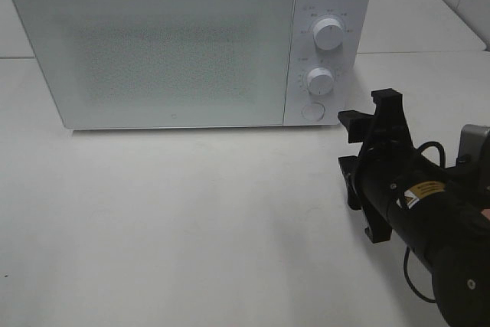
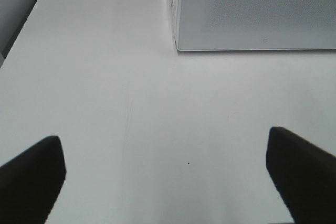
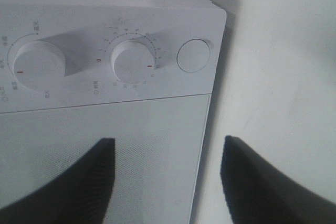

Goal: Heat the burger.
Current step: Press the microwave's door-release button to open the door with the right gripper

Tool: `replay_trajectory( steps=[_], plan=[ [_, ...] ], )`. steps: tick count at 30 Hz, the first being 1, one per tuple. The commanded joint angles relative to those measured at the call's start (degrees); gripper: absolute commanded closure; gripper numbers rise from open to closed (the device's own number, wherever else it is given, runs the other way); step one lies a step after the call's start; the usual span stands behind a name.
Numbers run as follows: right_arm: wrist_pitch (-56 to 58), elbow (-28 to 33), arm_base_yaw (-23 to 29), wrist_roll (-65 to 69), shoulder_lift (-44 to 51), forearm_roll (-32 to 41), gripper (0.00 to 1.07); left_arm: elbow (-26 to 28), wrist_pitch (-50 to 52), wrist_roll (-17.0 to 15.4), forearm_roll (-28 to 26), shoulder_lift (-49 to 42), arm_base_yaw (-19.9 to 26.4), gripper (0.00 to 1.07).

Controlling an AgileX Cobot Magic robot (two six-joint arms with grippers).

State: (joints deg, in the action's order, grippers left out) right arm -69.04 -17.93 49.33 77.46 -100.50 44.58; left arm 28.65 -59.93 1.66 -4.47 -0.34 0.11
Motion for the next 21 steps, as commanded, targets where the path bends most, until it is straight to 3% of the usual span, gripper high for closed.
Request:
replay_trajectory(
  steps=[1, 2, 4, 5, 6, 7, 9, 11, 21],
  plan=[
    [-5.04, 0.00, 0.17, 4.30, 0.06, -0.34, 0.66, -0.17, 0.52, -0.17, -0.23, -1.09, 0.11, 0.09],
    [-5.04, 0.00, 0.17, 4.30, 0.06, -0.34, 0.66, -0.17, 0.52, -0.17, -0.23, -1.09, 0.11, 0.09],
    [-5.04, 0.00, 0.17, 5.44, 0.06, -0.34, 0.81, -0.17, 0.52, -0.17, -0.23, -1.09, 0.11, 0.09],
    [-5.04, 0.00, 0.17, 5.44, 0.06, -0.34, 0.81, -0.17, 0.52, -0.17, -0.23, -1.09, 0.11, 0.09],
    [-5.04, 0.00, 0.17, 5.44, 0.06, -0.34, 0.91, -0.17, 0.52, -0.17, -0.23, -1.09, 0.11, 0.09],
    [-5.04, 0.00, 0.17, 5.44, 0.06, -0.34, 0.91, -0.17, 0.52, -0.17, -0.23, -1.09, 0.11, 0.09],
    [-4.98, 0.00, 0.17, 5.21, 0.06, -0.34, 1.03, -0.17, 0.52, -0.17, -0.23, -1.09, 0.11, 0.09],
    [-4.35, -0.11, 0.00, 4.93, 0.06, -0.34, 1.07, -0.17, 0.52, -0.17, -0.23, -1.09, 0.11, 0.09],
    [-0.74, -2.35, -2.01, 4.70, -3.55, -0.29, 1.07, -0.17, 0.52, -0.17, -0.23, -1.09, 0.11, 0.09]
  ],
)
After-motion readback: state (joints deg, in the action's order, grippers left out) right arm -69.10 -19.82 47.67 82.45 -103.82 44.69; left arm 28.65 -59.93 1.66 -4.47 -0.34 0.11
